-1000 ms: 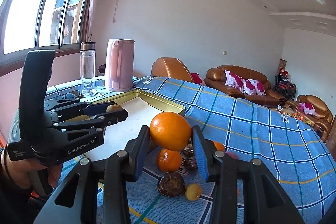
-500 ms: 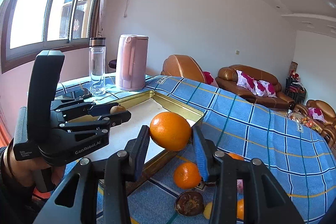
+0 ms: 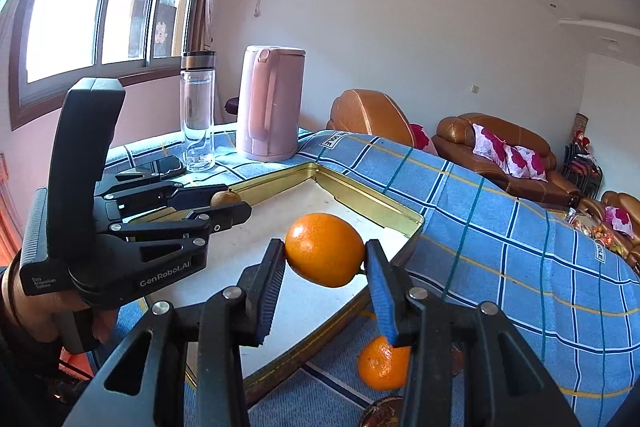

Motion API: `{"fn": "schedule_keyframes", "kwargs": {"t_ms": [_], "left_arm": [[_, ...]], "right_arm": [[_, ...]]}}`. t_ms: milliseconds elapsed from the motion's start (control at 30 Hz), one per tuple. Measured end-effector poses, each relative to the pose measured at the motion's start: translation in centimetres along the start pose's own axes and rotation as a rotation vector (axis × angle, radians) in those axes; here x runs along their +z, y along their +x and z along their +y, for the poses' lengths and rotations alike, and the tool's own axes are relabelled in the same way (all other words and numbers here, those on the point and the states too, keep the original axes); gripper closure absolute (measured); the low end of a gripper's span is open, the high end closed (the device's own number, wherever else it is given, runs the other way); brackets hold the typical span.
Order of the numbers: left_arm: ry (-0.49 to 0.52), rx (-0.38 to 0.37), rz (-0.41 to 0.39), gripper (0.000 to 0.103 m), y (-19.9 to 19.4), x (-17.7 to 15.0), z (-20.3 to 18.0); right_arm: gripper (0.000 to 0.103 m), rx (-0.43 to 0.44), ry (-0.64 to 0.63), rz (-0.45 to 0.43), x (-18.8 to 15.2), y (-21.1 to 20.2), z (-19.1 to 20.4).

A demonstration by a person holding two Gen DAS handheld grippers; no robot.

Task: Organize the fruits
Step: 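Lift and carry the brown fruit and orange over the gold tray with both tools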

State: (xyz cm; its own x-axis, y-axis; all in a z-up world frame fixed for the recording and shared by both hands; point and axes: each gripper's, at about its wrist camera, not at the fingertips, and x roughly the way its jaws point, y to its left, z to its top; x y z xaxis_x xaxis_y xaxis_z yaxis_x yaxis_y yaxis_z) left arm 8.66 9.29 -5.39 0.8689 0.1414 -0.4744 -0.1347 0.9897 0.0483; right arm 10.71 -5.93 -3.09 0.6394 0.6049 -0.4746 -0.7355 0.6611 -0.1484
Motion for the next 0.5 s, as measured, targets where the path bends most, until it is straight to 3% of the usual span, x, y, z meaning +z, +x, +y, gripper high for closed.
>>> {"fn": "schedule_keyframes", "kwargs": {"t_ms": [500], "left_arm": [[0.015,0.040,0.072,0.076,1.6,0.2,1.2]], "right_arm": [[0.060,0.055,0.017,0.060,0.3,4.4,0.8]]}}
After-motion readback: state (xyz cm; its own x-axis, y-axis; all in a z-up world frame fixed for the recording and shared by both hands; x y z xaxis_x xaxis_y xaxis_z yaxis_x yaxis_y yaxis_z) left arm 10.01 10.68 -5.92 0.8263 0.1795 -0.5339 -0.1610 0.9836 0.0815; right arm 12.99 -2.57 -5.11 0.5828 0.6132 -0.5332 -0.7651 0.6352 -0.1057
